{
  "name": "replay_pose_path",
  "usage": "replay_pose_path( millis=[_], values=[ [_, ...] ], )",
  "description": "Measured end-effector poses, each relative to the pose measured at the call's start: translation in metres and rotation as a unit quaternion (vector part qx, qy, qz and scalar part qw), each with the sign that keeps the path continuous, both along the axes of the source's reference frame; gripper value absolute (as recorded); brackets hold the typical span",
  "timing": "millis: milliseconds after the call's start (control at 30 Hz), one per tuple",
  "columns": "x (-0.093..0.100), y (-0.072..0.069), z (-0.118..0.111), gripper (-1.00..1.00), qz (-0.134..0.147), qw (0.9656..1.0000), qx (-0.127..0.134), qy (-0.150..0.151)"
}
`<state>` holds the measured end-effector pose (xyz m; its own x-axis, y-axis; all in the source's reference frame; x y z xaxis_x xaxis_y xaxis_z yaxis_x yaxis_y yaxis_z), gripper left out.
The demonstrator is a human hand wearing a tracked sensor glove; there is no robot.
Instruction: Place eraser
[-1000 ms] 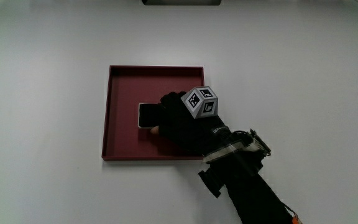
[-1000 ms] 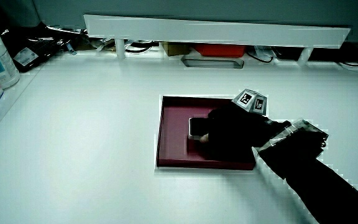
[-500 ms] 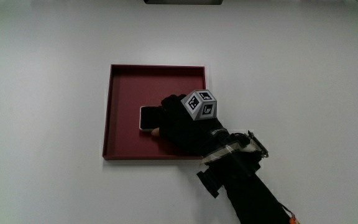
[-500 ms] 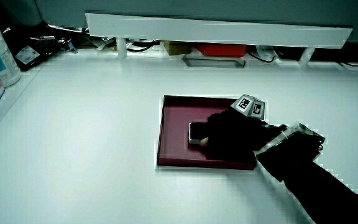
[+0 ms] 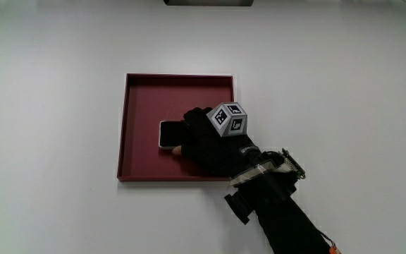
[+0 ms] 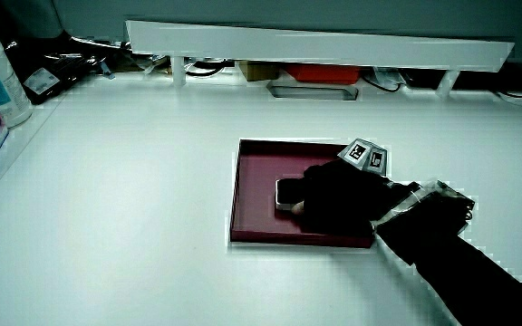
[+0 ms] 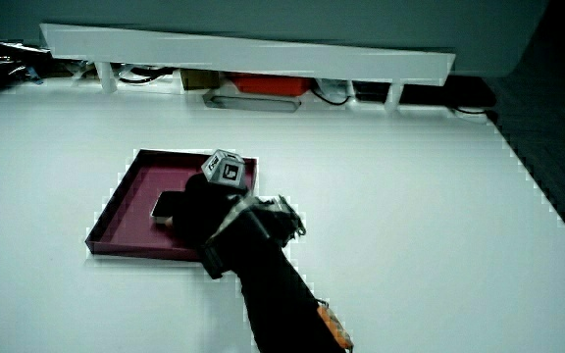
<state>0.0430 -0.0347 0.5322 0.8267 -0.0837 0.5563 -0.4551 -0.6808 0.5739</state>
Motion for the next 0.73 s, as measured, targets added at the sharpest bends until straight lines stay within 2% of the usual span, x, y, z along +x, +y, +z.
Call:
replay_pose_path(
  millis=[33,167,267,367,467,500,567,600,667,700,733],
  values=[
    [0.000,0.000,-0.001,-0.64,-0.002,0.9999,-0.005,-0.011],
    [0.004,0.002,-0.001,-0.79,0.007,0.9998,-0.007,-0.019],
    [0.007,0.000,-0.011,-0.89,0.007,0.9993,-0.003,-0.036],
    [0.012,-0.002,-0.024,-1.00,-0.008,0.9990,-0.013,-0.043],
    [0.019,-0.004,-0.045,-1.00,-0.028,0.9980,-0.021,-0.052],
    [0.023,-0.006,-0.037,-1.00,-0.040,0.9941,-0.046,-0.089],
    [0.032,-0.009,-0.050,-1.00,-0.050,0.9925,-0.035,-0.106],
    [0.035,-0.009,-0.061,-1.00,-0.049,0.9917,-0.051,-0.108],
    [0.045,-0.009,-0.073,-1.00,-0.042,0.9875,-0.065,-0.137],
    [0.050,-0.009,-0.083,-1.00,-0.035,0.9829,-0.072,-0.166],
    [0.056,-0.008,-0.092,-1.00,-0.027,0.9867,-0.079,-0.139]
  ],
)
